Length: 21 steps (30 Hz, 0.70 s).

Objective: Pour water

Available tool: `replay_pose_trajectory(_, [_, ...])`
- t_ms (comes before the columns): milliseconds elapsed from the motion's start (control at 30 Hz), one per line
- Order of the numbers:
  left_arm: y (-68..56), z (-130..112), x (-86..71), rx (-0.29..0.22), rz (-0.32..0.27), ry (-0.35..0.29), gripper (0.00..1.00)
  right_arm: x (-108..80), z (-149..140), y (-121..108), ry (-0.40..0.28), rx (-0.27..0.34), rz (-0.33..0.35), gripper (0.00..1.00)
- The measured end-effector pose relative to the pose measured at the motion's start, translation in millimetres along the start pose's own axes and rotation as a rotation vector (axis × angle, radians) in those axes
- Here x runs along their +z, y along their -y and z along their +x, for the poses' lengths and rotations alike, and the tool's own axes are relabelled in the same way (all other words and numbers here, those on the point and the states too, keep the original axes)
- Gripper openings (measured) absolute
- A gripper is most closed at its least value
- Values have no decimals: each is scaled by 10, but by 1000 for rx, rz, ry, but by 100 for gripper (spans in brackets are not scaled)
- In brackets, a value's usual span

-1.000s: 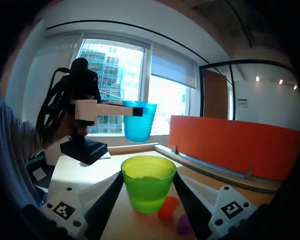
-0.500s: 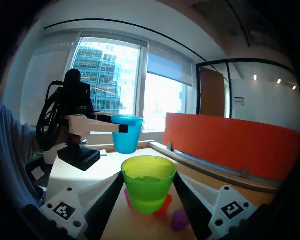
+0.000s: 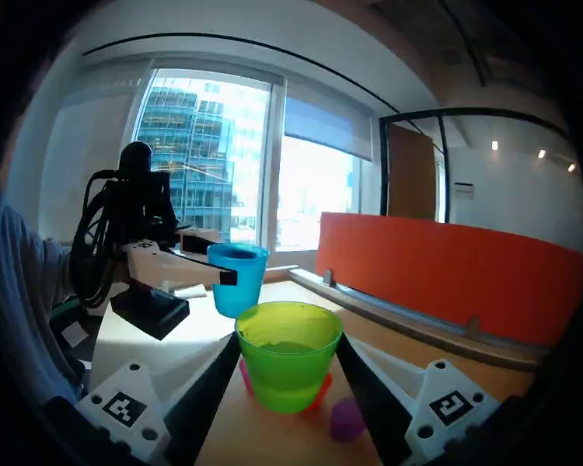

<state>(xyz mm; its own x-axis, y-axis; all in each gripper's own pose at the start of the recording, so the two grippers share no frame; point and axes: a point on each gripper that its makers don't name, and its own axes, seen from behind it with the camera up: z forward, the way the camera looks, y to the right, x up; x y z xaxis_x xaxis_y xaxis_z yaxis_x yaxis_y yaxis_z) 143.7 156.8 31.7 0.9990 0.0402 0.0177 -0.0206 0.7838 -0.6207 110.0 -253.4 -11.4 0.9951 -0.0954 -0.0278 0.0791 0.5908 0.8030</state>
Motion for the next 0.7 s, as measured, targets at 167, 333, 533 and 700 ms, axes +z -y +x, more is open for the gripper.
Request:
replay_pose_trajectory(167, [-34, -194, -4, 3, -13, 35, 88, -9, -79, -14, 21, -1, 2, 91])
replay_pose_trajectory(333, [-49, -366, -9, 0, -17, 61, 87, -29, -171, -22, 42, 2, 5, 91])
replay_pose_trajectory(533, [-73, -591, -15, 3, -24, 102, 87, -53, -306, -41, 75, 4, 8, 91])
replay_pose_trajectory(700, [-132, -793, -11, 13, -38, 140, 88, -65, -428, -45, 106, 5, 11, 91])
